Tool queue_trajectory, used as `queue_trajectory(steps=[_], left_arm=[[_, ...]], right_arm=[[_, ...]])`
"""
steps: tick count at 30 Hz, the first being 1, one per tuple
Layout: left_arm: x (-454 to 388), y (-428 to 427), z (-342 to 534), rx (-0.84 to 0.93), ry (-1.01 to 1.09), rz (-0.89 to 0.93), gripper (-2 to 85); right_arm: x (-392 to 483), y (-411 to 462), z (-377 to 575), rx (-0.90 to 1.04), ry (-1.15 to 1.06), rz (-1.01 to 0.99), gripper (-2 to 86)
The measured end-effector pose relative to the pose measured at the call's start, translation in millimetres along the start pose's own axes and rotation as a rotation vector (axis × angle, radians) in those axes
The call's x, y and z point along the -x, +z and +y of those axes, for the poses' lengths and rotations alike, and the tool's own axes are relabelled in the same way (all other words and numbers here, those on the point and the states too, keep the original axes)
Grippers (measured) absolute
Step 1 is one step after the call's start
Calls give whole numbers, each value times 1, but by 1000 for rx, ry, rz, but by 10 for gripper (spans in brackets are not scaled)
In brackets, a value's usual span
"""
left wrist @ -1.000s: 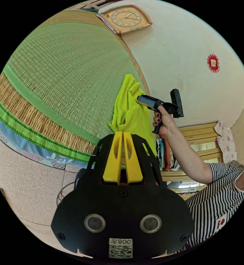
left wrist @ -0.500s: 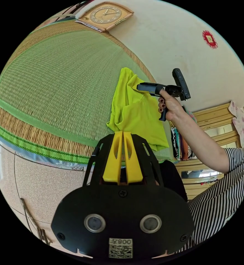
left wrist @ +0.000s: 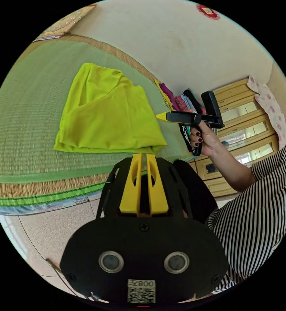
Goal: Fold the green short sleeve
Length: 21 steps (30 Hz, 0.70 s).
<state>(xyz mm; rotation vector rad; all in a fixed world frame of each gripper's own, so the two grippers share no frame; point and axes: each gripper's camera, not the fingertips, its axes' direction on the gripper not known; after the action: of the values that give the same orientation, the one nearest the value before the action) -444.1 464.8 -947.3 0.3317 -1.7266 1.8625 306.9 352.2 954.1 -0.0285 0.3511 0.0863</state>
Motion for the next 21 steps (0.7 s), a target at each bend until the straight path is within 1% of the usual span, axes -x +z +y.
queue_trajectory(steps=[2, 4, 10, 17, 21], left_arm=[[-13, 10, -8, 8, 33, -48, 26], [-15, 13, -13, -5, 26, -69, 27], [-5, 13, -24, -35, -35, -162, 26], [5, 25, -34, -3, -73, -239, 20], [9, 35, -35, 14, -93, -255, 12]], right_arm=[[9, 4, 30, 17, 3, 59, 43], [26, 14, 60, 19, -8, 162, 64], [63, 59, 81, 10, -82, 350, 80], [84, 95, 81, -7, -93, 410, 74], [92, 106, 85, -4, -91, 436, 43]])
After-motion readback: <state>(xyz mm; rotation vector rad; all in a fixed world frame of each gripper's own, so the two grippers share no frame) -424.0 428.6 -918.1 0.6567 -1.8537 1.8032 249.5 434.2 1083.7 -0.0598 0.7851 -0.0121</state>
